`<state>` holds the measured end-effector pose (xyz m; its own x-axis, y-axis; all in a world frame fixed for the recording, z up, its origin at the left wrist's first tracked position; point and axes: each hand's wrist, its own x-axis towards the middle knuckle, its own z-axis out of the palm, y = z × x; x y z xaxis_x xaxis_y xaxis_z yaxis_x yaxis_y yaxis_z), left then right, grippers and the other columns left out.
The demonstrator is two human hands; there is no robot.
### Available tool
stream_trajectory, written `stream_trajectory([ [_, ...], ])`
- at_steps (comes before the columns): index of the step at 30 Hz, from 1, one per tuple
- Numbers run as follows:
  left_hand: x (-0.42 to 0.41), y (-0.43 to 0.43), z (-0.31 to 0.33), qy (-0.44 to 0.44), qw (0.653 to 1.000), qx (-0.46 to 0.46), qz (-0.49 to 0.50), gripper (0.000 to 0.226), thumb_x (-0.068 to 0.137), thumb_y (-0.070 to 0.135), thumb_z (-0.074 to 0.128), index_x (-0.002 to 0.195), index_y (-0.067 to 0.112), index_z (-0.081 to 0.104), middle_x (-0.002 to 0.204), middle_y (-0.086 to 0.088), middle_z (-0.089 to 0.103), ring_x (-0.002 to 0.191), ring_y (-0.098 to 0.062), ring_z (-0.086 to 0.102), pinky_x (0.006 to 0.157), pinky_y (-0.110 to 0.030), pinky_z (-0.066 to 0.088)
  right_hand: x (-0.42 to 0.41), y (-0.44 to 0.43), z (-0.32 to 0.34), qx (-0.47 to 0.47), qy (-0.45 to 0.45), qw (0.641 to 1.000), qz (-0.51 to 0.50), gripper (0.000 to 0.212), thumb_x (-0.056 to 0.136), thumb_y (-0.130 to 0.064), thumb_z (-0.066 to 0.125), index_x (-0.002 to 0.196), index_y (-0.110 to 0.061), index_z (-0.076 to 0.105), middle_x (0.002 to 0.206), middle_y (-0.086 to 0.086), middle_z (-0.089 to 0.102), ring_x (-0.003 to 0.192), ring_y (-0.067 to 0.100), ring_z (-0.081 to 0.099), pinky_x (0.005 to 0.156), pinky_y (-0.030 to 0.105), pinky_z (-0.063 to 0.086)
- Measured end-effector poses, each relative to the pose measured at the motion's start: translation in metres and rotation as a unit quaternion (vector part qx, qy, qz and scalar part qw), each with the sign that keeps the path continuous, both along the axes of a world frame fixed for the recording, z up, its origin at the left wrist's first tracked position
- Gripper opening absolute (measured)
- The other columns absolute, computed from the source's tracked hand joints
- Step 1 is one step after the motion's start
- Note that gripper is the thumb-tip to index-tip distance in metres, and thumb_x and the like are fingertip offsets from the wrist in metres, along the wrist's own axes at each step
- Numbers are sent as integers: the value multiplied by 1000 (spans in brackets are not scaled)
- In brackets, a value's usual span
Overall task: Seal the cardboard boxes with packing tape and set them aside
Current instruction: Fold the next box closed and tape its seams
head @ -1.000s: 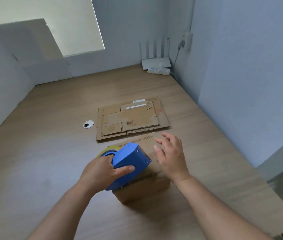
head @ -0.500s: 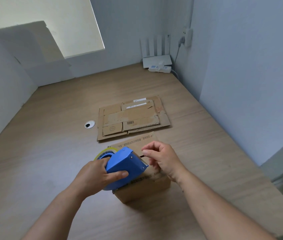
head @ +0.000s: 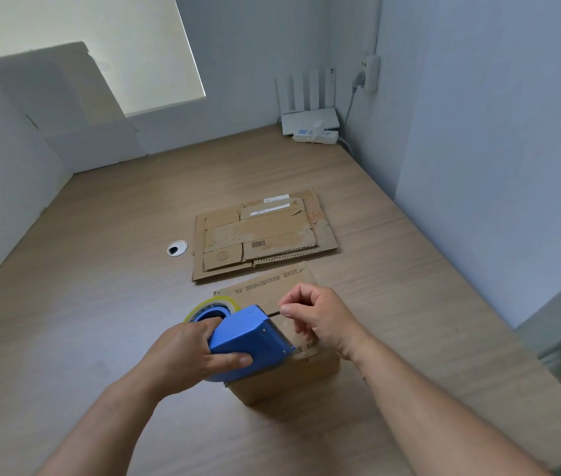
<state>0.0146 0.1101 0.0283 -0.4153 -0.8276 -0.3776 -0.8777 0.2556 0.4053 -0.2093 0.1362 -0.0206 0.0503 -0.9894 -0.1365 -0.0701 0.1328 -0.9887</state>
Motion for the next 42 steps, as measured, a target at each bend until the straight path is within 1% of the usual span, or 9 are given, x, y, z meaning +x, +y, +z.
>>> stream_trajectory([
  [5, -8, -4, 7, -32, 999, -10, 0, 117, 29, 106, 19, 111, 32, 58, 92, 11, 64, 82, -6, 61, 75, -25, 55, 6, 7, -5, -29, -13, 998, -63, 13, 93, -12, 59, 80, -12, 58, 64, -7, 60, 50, 5, 48, 46, 16, 40],
  [9, -32, -11, 22, -58, 998, -20, 27, 83, 51, 87, 36, 97, 22, 62, 89, 2, 66, 79, -12, 64, 72, -26, 54, 10, 5, -10, -31, -17, 988, -148, 20, 93, -10, 57, 74, -15, 55, 53, -11, 55, 46, 3, 44, 47, 18, 39],
  [16, -3, -31, 38, -154, 977, 50, 136, 79, 59, 86, 39, 84, 16, 63, 83, -1, 66, 75, -14, 63, 65, -23, 42, 11, 3, -17, -42, 15, 972, -229, 15, 93, -14, 57, 78, -15, 54, 70, -3, 54, 62, 6, 48, 56, 13, 44],
  [21, -28, -53, 28, -180, 970, 46, 155, 62, 73, 79, 51, 82, 18, 56, 84, 1, 57, 76, -12, 56, 62, -25, 37, 21, 3, -14, -67, -1, 950, -304, 19, 94, -11, 55, 76, -16, 50, 68, -2, 50, 58, -2, 48, 55, 10, 42],
  [25, -40, -68, 27, -175, 968, 80, 162, 58, 69, 78, 59, 87, 22, 54, 89, 3, 56, 81, -12, 55, 73, -29, 39, 16, 7, -20, -90, 156, 932, -313, 17, 96, -17, 53, 80, -20, 47, 71, -8, 53, 62, 1, 50, 54, 9, 38],
  [28, -45, -77, 29, -185, 963, 116, 159, 63, 64, 78, 64, 96, 25, 55, 96, 2, 57, 86, -15, 55, 79, -32, 40, 7, 3, -20, -21, 230, 927, -297, 14, 97, -22, 48, 85, -17, 50, 75, -5, 57, 67, 9, 54, 55, 22, 41],
  [32, -60, -86, 32, -196, 962, 143, 128, 68, 60, 79, 65, 103, 27, 55, 102, 2, 57, 90, -17, 56, 81, -33, 41, -3, -1, -21, 67, 99, 930, -346, 13, 97, -17, 47, 85, -13, 52, 76, 0, 55, 65, 11, 51, 53, 21, 38],
  [35, -74, -87, 31, -206, 962, 145, 102, 60, 66, 80, 60, 94, 27, 54, 98, 3, 55, 85, -14, 53, 78, -32, 39, -5, -1, -24, 105, 10, 917, -385, 14, 97, -14, 44, 84, -12, 51, 75, 3, 53, 62, 13, 47, 55, 24, 40],
  [42, -66, -94, 24, -196, 960, 161, 114, 65, 64, 78, 64, 99, 24, 57, 102, -2, 61, 91, -19, 60, 86, -34, 46, -11, -9, -33, 100, 42, 934, -340, 16, 95, -19, 50, 80, -13, 53, 69, -1, 51, 58, 10, 44, 51, 24, 38],
])
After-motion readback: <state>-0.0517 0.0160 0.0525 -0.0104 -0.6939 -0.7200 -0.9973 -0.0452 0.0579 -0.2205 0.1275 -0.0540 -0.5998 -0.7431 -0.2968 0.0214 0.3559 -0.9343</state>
